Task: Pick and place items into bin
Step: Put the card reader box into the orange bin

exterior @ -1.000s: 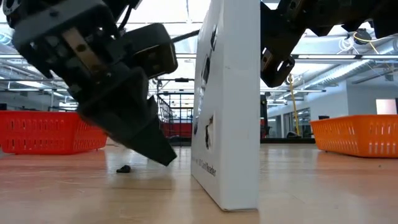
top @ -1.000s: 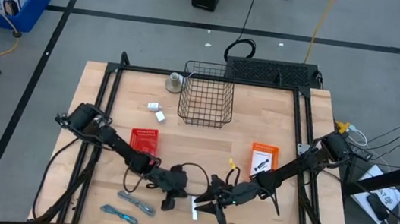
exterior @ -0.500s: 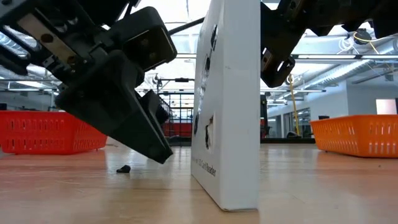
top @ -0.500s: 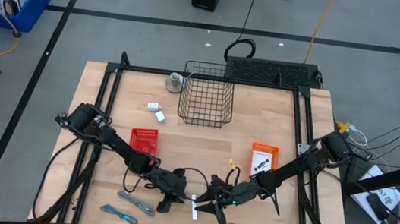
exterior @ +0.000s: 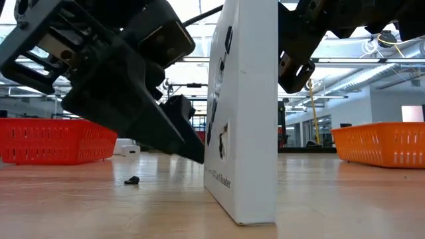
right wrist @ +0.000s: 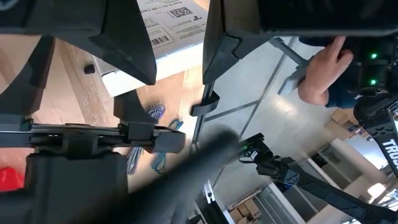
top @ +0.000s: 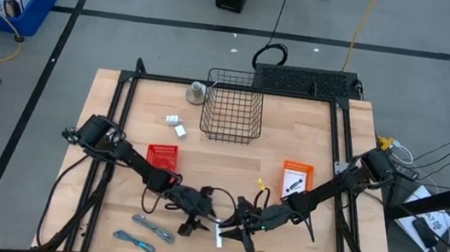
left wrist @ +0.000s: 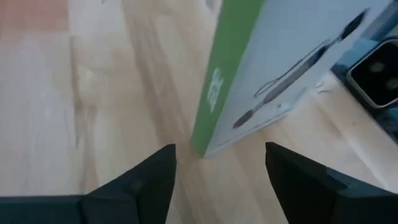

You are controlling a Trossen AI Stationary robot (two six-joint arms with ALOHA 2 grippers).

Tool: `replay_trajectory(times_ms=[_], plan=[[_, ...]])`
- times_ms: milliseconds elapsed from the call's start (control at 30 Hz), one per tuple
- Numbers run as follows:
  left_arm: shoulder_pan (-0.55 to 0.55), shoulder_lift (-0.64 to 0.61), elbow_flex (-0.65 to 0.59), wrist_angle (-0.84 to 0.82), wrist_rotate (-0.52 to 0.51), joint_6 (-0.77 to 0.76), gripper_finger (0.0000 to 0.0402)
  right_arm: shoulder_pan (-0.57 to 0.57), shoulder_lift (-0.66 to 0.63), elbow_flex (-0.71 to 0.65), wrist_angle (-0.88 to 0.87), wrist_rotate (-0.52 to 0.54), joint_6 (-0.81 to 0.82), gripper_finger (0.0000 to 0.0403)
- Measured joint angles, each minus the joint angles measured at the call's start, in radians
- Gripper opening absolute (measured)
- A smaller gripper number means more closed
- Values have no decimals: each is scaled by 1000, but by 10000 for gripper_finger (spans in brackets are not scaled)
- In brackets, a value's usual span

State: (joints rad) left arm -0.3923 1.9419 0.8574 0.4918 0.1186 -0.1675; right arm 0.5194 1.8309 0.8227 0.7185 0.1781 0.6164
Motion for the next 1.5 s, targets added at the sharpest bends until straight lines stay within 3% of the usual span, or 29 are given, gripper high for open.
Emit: replay_trajectory(times_ms=[233,400,700,867,1200,1500], plan=[[45,0,0,56,20,30,255,0,0,0,0,0,-1,130],[68,1,0,148,151,35,255,0,1,0,0,0,-2,130],[67,1,0,210,261,9,251,0,1,0,0,0,-3,130],[57,1,0,246,263,3,207,-1,1,0,4,3,-2,130],[56,-4,3,276,257,-37,55,-2,7,-5,-59,31,-9,130],[53,-1,2,289,241,-109,55,0,-5,-3,-42,30,-25,130]])
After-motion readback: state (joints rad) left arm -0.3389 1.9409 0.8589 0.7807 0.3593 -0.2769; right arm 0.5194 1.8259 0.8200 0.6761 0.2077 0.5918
